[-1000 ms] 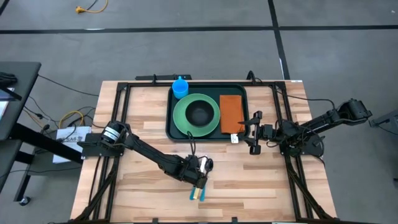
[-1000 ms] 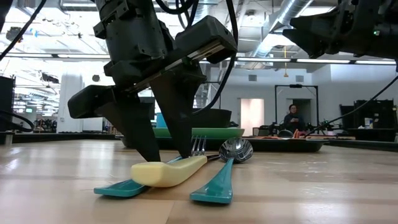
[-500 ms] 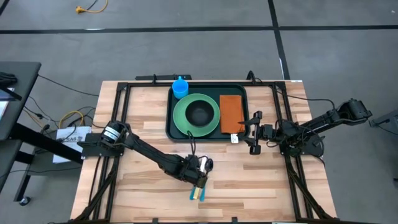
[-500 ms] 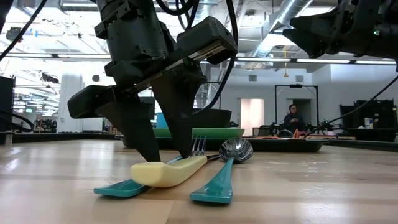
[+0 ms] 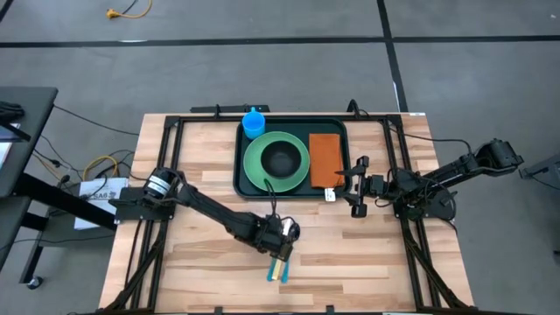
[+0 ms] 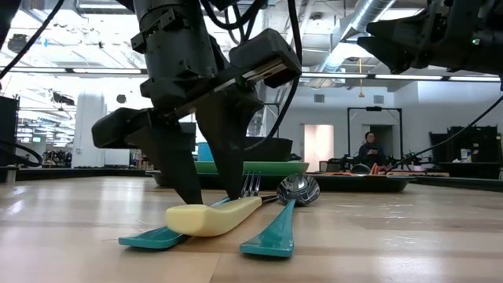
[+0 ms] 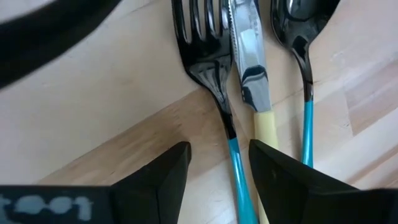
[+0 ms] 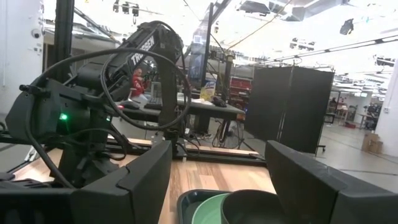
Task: Set up tray
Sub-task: Put the blue fork on the brown table napkin on the black serving tray
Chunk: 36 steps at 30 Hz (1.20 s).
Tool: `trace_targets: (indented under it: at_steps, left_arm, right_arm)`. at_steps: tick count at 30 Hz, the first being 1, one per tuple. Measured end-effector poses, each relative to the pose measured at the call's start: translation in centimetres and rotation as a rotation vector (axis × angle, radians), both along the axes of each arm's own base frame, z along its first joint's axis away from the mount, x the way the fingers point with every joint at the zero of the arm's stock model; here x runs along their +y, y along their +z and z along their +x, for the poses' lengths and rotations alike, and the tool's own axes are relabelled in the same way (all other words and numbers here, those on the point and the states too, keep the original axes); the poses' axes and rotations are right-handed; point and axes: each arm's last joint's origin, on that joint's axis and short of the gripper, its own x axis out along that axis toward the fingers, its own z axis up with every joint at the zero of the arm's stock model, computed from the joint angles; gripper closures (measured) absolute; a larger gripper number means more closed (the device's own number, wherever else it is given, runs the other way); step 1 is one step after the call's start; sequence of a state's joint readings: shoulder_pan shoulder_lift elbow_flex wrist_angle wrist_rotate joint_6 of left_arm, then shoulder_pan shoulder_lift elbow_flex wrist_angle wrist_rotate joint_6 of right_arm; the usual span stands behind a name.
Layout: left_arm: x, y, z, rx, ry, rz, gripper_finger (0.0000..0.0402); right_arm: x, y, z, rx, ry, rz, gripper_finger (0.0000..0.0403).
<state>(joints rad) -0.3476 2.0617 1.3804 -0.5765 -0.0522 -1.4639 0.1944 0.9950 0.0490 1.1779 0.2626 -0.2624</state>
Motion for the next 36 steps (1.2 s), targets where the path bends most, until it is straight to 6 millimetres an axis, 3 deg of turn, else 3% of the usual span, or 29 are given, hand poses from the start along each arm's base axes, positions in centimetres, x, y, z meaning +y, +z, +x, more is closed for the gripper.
trace_targets:
  at_steps: [14, 36]
  left_arm:
    - [0.96, -0.04, 0.17, 0.022, 0.02, -0.015, 0.0233]
    - [0.01, -0.01, 0.06, -0.017, -0.072, 0.034, 0.0233]
  right_arm:
    - [-0.01, 0.0, 0.0, 0.0, 0.0, 0.0, 0.0149]
    - [0.0, 0.0, 0.0, 0.001, 0.0, 0.0, 0.0149]
